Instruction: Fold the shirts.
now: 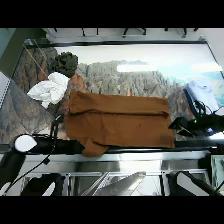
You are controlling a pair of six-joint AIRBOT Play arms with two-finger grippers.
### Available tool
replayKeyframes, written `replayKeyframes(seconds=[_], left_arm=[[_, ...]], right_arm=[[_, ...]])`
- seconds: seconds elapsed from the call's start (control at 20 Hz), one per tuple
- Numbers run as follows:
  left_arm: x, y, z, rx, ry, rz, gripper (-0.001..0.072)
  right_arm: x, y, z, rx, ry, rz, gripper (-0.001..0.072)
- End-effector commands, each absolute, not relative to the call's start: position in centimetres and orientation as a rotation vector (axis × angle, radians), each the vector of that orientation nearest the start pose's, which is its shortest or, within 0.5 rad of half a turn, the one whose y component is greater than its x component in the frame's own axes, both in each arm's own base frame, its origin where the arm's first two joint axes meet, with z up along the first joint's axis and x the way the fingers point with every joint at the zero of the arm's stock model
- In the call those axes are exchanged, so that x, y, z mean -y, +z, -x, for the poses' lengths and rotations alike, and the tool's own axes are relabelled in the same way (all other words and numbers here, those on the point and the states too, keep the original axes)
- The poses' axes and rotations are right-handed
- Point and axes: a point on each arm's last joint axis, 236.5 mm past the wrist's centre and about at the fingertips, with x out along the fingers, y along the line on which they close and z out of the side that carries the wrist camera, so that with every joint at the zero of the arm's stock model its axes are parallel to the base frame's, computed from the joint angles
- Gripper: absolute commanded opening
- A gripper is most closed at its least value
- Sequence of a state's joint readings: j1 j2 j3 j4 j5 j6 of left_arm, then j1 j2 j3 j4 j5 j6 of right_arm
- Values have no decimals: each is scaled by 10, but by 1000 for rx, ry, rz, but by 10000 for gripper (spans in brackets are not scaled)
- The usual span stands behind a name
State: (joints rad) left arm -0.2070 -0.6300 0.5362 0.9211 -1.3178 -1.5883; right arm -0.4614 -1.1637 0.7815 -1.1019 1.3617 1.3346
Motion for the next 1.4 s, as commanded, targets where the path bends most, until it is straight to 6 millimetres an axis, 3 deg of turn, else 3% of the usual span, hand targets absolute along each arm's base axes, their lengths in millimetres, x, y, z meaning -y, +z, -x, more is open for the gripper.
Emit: replayKeyframes(seconds=[0.0,0.15,0.35,0.65,0.7,0.8,0.85,0.9,1.0,1.2,1.35], left_arm=[[164,37,-144,-1413,-545,439,13],[164,36,-141,-1427,-549,436,14],[165,38,-139,-1440,-543,448,13],[166,33,-140,-1472,-538,460,14],[167,31,-141,-1488,-534,461,14],[168,36,-151,-1480,-552,438,14],[168,41,-159,-1467,-560,419,14],[166,44,-167,-1456,-556,399,13],[157,44,-180,-1452,-526,340,14],[147,39,-171,-1505,-537,251,13],[121,48,-159,-1459,-438,190,14]], right_arm=[[26,-70,-243,-1535,23,-629,700],[39,-80,-235,-1571,-13,-594,701],[35,-96,-223,-1646,44,-698,701],[3,-104,-215,-1641,145,-782,691],[-3,-105,-213,-1643,165,-790,630],[-10,-106,-210,-1658,189,-774,615],[-12,-105,-211,-1656,195,-762,427],[-12,-102,-212,-1646,200,-749,40],[-8,-90,-214,-1604,194,-708,25],[8,-58,-194,-1576,61,-605,25],[-14,-44,-182,-1588,110,-551,24]])
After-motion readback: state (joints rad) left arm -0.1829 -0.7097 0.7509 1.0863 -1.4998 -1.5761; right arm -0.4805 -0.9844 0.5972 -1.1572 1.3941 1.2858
